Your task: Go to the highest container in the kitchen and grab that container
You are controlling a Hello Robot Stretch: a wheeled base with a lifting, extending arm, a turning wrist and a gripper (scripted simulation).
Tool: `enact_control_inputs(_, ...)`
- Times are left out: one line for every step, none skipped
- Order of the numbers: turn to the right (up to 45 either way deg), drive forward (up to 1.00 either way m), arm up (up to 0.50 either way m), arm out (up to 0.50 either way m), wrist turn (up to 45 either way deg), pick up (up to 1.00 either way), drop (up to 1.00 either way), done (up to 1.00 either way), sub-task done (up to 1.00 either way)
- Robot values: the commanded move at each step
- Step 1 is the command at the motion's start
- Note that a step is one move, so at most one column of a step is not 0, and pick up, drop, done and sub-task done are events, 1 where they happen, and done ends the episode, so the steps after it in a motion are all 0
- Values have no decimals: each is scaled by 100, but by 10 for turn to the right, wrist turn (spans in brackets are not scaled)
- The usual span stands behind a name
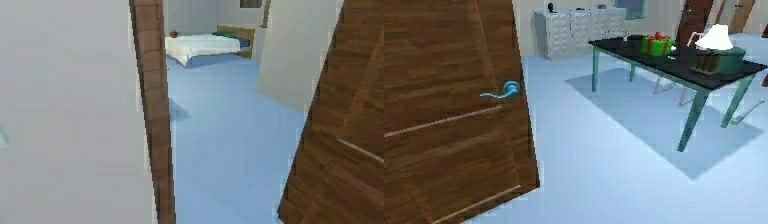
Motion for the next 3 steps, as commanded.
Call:
enact_control_inputs(450,0,0,0,0,0,0,0,0)
enact_control_inputs(450,0,0,0,0,0,0,0,0)
enact_control_inputs(450,0,0,0,0,0,0,0,0)
